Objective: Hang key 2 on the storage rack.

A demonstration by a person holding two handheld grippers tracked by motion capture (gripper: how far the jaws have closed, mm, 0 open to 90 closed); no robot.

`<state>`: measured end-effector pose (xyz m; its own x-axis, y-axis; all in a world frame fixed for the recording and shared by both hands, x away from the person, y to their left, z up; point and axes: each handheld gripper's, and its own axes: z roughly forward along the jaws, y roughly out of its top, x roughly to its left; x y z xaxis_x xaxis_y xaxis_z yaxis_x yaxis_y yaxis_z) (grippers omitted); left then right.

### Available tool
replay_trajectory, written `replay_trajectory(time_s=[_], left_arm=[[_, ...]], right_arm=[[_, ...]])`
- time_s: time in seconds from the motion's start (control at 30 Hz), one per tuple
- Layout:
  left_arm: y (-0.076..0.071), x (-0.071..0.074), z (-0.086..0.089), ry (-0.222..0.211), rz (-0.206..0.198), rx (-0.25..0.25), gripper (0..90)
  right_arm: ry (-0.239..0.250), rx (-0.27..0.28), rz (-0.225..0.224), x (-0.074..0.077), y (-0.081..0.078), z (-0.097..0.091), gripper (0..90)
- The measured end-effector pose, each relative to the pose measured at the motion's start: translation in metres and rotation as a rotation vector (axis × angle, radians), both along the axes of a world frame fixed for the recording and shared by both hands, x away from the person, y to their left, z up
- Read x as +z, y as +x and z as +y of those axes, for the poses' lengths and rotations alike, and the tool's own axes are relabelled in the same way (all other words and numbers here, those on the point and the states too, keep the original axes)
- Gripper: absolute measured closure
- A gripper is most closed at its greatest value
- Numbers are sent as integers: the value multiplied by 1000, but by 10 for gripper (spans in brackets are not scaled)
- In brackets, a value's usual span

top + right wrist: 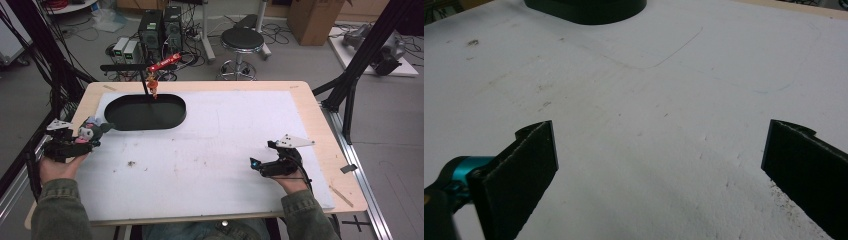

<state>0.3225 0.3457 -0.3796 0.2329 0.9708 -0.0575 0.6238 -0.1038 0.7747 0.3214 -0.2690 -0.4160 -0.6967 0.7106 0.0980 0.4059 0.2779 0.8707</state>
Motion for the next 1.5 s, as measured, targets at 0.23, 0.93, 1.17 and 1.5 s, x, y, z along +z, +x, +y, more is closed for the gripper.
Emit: replay_trajectory(time_s=[0.23,0.93,1.17,1.5], left_arm=[[7,5,-9,14,-8,-39,464],[54,71,-37,159,-10,-135,463],[69,90,-40,187,-7,-150,464],[90,110,-57,187,-9,-204,464]], right_arm=[[12,0,9,-2,0,1,4],[37,-22,10,-3,1,-1,4],[33,-26,9,-3,0,-3,4],[36,-33,7,-4,-1,-5,4]])
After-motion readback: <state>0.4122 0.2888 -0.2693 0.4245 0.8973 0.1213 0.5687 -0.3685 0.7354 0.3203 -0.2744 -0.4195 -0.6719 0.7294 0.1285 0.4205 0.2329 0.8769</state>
